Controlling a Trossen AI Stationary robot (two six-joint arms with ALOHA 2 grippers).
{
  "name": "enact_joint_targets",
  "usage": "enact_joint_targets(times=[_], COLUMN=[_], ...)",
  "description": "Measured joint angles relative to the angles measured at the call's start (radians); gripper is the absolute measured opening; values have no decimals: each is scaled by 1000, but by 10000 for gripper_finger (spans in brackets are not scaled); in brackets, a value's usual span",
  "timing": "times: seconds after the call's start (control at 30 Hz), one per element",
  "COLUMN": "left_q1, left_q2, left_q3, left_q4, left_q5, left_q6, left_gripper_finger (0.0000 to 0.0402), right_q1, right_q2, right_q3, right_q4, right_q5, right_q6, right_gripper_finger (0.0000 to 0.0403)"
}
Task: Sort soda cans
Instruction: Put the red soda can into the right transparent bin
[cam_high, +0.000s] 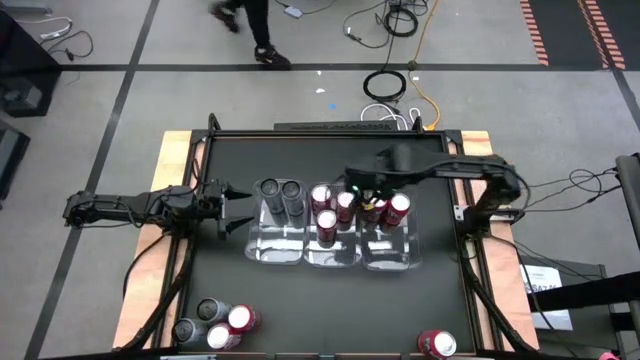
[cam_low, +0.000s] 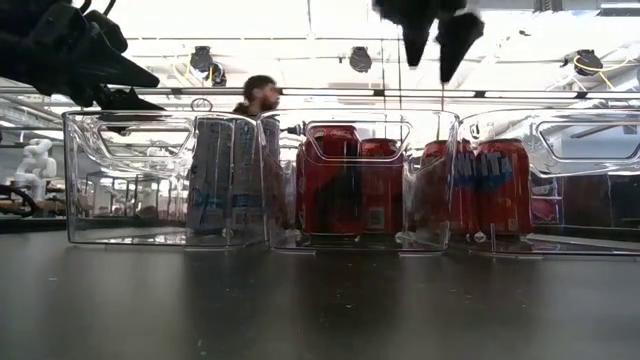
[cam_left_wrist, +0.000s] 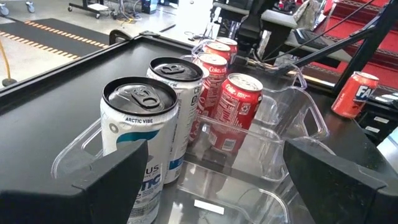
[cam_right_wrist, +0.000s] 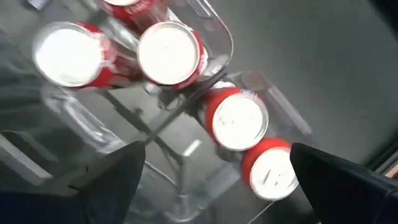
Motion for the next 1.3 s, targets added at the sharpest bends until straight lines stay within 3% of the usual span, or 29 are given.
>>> enact_joint_targets(times=[0.3, 0.77, 1.03, 1.3], left_q1=[0, 0, 0, 0], left_q2=[0, 0, 0, 0], left_q3=[0, 0, 0, 0], left_q4=[1, 1, 0, 1], left_q5=[0, 0, 0, 0], left_q6=[0, 0, 0, 0], left_gripper_finger=[382, 382, 382, 382], right_q1=[306, 731, 899, 963], right_q2=[-114, -44, 15, 45], right_q3=[-16, -17, -18, -107], right_q4=[0, 0, -1, 28], right_q5=[152, 18, -108, -211], right_q6=[522, 1248, 1507, 1526], right_gripper_finger=[392, 392, 391, 391])
